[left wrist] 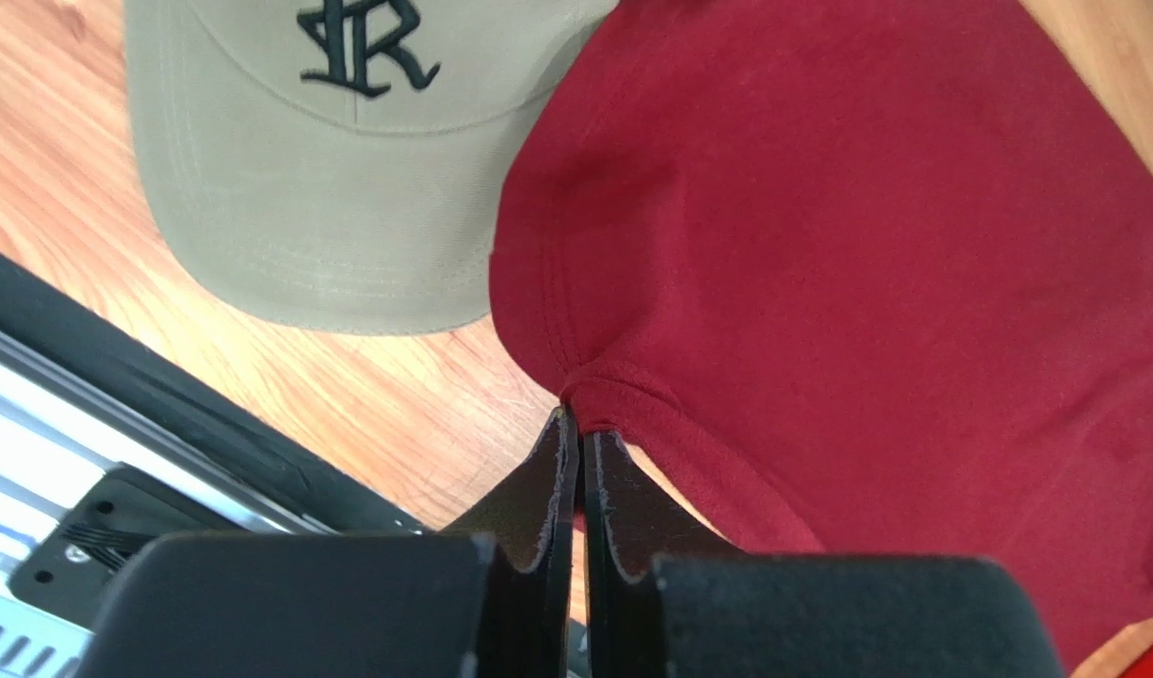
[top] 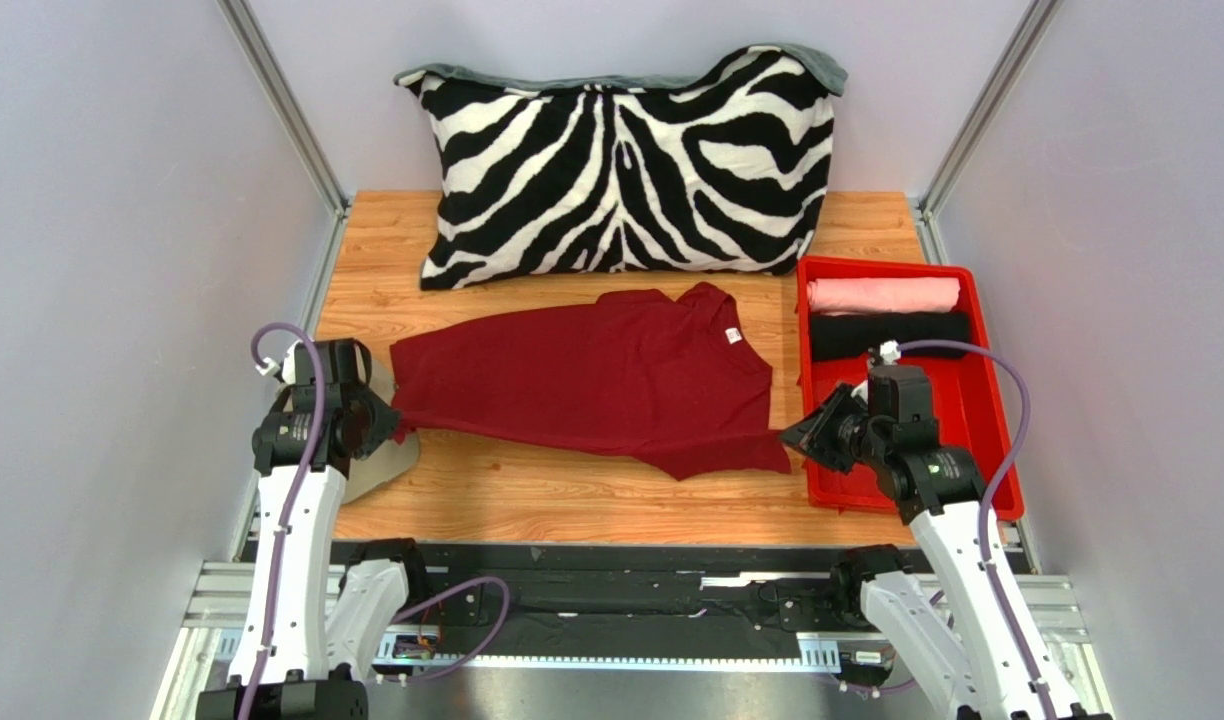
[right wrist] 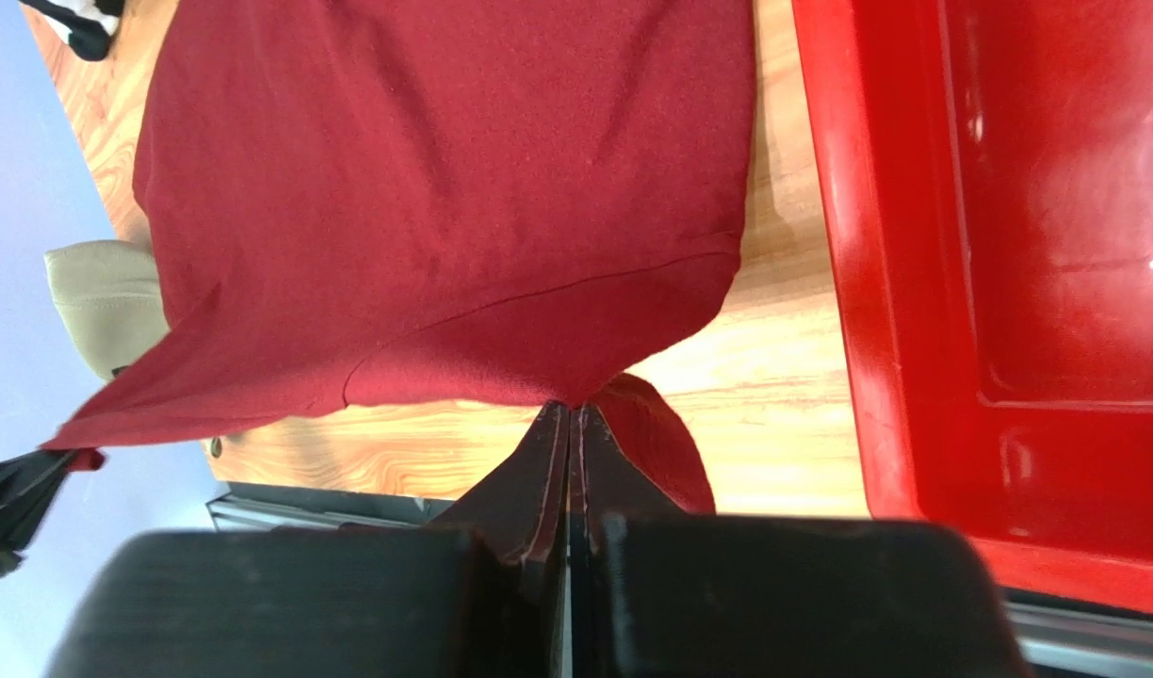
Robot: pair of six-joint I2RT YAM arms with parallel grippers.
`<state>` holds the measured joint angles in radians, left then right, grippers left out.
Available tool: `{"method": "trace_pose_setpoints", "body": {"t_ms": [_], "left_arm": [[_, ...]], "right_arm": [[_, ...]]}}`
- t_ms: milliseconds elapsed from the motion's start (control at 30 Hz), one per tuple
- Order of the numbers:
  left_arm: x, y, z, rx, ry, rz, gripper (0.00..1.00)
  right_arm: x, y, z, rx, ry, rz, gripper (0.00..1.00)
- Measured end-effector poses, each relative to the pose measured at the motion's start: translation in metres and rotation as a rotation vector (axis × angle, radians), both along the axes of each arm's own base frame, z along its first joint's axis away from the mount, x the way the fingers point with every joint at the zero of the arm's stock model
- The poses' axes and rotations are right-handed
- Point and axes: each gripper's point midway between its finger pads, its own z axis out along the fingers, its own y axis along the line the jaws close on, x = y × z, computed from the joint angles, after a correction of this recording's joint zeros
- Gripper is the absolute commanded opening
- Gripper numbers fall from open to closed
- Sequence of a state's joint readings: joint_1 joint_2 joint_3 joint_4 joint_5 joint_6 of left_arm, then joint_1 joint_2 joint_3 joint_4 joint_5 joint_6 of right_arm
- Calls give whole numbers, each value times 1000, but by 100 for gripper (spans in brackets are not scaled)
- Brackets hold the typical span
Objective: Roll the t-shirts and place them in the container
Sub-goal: Flatten out the T-shirt at the center of the board.
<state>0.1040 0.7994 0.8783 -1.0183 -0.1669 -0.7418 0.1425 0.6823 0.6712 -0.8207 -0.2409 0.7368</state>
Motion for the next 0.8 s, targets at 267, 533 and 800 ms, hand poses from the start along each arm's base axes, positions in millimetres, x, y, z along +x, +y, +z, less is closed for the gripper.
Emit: {"method": "trace_pose_setpoints", "body": {"t_ms": [267, 533, 800], "left_arm": [[-11, -14, -86, -121, 262, 49, 54], [-17, -15, -100, -144, 299, 120, 55], [-1, -12, -97, -117, 336, 103, 53]], "right_arm": [[25, 5, -12, 1, 89, -8, 0], [61, -3, -19, -66, 103, -41, 0], [91, -56, -12, -81, 77, -222, 0]]}}
